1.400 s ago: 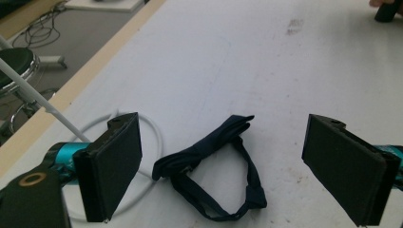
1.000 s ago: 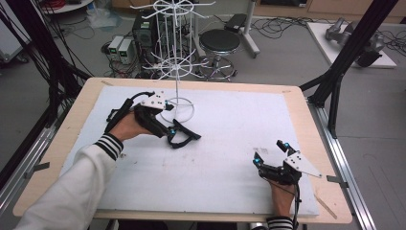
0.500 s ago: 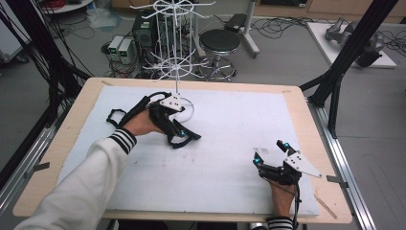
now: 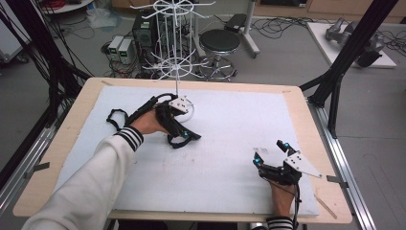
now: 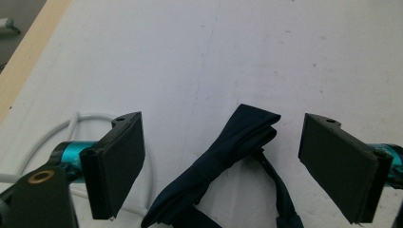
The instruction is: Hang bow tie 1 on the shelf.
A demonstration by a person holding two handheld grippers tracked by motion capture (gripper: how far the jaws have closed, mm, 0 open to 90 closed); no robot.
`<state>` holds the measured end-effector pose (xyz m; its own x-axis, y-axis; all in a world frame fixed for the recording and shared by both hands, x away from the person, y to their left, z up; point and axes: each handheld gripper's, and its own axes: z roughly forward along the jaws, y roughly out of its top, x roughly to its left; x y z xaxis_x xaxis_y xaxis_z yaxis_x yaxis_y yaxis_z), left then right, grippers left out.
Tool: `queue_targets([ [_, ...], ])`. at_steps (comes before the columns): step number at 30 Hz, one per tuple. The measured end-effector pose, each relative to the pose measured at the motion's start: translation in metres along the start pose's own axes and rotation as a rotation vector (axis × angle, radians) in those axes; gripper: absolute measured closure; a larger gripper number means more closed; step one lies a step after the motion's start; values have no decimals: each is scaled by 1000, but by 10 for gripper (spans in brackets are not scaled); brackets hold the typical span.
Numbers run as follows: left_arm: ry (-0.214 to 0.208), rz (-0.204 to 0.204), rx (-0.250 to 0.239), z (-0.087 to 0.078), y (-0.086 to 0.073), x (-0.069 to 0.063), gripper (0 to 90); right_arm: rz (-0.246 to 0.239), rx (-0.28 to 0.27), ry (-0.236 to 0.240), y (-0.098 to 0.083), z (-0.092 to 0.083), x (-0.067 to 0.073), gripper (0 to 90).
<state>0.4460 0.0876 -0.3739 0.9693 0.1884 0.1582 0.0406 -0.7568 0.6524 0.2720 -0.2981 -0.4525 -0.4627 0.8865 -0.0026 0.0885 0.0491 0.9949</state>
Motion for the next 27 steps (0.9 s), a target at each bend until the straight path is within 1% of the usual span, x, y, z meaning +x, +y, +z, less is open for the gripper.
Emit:
queue_targets([
  [2,-3,-10,3,2,-2,1,173,-1,0,0,0,0,0,38],
  [3,0,-8,15,3,-3,2,173,-1,0,0,0,0,0,38],
  [8,0,-18,27,7,-8,5,176,0,0,0,0,0,0,38],
  [9,0,-20,36,7,-9,5,178,1,0,1,0,0,0,39],
  [10,-3,-14,43,8,-10,6,179,2,1,2,0,0,0,39],
  [13,-6,-14,57,12,-12,6,191,0,0,0,0,0,0,38],
  [17,-11,-5,89,17,-16,6,208,0,0,0,0,0,0,38],
  [18,-13,3,102,18,-16,6,209,-1,-1,1,0,0,0,38],
  [19,-15,1,108,19,-17,6,213,-2,0,0,0,0,0,38],
  [21,-13,13,117,22,-18,6,228,3,0,2,0,0,0,38],
  [26,-11,19,143,26,-19,5,247,2,0,2,0,0,0,39],
  [27,-13,24,155,27,-19,5,250,1,0,1,0,0,0,38],
])
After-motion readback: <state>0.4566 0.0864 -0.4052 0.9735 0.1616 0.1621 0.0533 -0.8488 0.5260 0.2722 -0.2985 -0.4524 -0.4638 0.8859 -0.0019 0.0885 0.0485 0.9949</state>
